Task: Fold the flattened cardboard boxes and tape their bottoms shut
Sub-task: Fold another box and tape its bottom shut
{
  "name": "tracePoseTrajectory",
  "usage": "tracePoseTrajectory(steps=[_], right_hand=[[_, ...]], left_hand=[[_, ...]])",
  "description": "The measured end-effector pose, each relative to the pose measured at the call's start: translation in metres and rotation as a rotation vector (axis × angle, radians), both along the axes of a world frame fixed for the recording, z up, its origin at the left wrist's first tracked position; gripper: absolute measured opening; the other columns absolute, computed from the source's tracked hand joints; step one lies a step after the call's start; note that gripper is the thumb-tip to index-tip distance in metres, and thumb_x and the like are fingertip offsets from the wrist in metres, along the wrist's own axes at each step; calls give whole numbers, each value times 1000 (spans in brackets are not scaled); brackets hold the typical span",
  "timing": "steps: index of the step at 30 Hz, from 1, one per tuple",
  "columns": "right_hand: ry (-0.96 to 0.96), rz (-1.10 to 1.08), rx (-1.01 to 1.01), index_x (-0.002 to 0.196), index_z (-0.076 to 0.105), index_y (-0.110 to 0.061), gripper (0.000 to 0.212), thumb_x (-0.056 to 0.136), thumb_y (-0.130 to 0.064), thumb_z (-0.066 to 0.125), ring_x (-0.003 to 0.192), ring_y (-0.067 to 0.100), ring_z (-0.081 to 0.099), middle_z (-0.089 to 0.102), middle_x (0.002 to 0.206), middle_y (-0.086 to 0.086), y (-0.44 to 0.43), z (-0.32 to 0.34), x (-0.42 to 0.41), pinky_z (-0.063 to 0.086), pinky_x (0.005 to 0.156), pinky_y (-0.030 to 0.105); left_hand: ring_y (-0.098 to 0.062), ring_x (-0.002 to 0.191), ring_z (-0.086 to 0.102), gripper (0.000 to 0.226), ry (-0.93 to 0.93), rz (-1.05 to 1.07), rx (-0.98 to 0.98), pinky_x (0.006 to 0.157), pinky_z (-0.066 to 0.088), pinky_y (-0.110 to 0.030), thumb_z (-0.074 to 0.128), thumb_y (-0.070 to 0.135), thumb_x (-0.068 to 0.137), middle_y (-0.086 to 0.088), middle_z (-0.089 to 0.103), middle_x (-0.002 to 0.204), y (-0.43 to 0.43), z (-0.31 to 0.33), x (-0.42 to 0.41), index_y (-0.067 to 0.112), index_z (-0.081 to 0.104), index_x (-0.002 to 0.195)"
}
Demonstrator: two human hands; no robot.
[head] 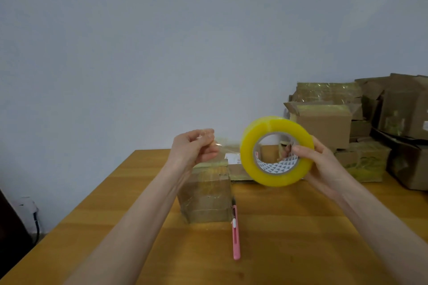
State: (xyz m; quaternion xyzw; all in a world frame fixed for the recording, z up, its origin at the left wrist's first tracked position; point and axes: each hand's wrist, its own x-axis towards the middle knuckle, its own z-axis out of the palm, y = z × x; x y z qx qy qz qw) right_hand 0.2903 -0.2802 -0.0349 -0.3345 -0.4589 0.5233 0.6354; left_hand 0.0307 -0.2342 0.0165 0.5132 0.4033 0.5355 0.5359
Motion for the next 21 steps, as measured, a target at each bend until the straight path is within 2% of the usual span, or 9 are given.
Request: tracePoseTrajectory(steps=[2,6,9,11,13,15,17,18,21], right_hand=[[91,4,-84,105,63,-11,83,33,-41,94,77,21,68,67,84,10,0,-2,-2,59,66,36],[227,-12,-332,103,66,-18,26,84,-35,63,74,20,71,74,89,6,-3,1,-4,58,56,33],[346,-40,-496,99,67,-16,22,89,-34,59,66,21,71,74,84,6,-5,0,-4,58,51,33],[381,-38,-568,97,66,-14,23,90,-34,57,58,21,70,73,78,8,-5,-2,-2,57,47,31],[372,-3,-614,91,64,-12,25,92,-34,54,52,22,68,71,69,9,-8,-1,-2,55,44,31],[338,56,-638,93,63,-8,29,92,-35,53,55,26,69,71,73,13,-10,-1,-2,55,46,35],[358,130,-628,105,62,-2,40,93,-39,50,75,37,70,70,97,23,-11,-4,-1,59,53,42],[374,158,-598,111,60,-2,47,94,-44,48,89,44,67,66,109,25,-12,-5,-1,59,63,47],[319,179,-380,126,55,-19,66,84,-67,39,118,41,52,59,127,14,-13,-10,9,36,103,59]], left_hand=[[-15,64,68,25,-5,-68,5,61,58,-23,61,3,89,-11,69,73,0,2,0,11,63,112],[-14,79,70,35,73,-270,17,66,57,-20,64,5,83,-8,71,83,-2,12,-1,0,63,117],[-17,97,68,45,225,-421,96,72,55,-23,70,3,73,-4,71,102,-3,25,-1,9,63,117],[-13,90,69,30,380,-329,223,71,56,-23,71,1,78,-2,72,95,-3,31,7,12,69,106],[-7,75,65,7,505,-156,349,65,56,-23,70,11,83,-2,71,84,-1,36,19,13,74,88],[-8,75,63,11,530,-72,411,65,56,-23,68,18,86,-1,69,80,2,43,33,13,72,77],[-13,78,67,17,473,-84,386,68,58,-27,64,19,89,-2,69,79,4,53,47,8,67,76],[-16,75,69,18,437,-107,371,68,59,-29,63,18,91,-3,69,78,4,59,54,6,65,77],[-19,63,69,18,384,-136,357,60,58,-27,61,17,92,-6,67,73,1,79,76,5,61,79]])
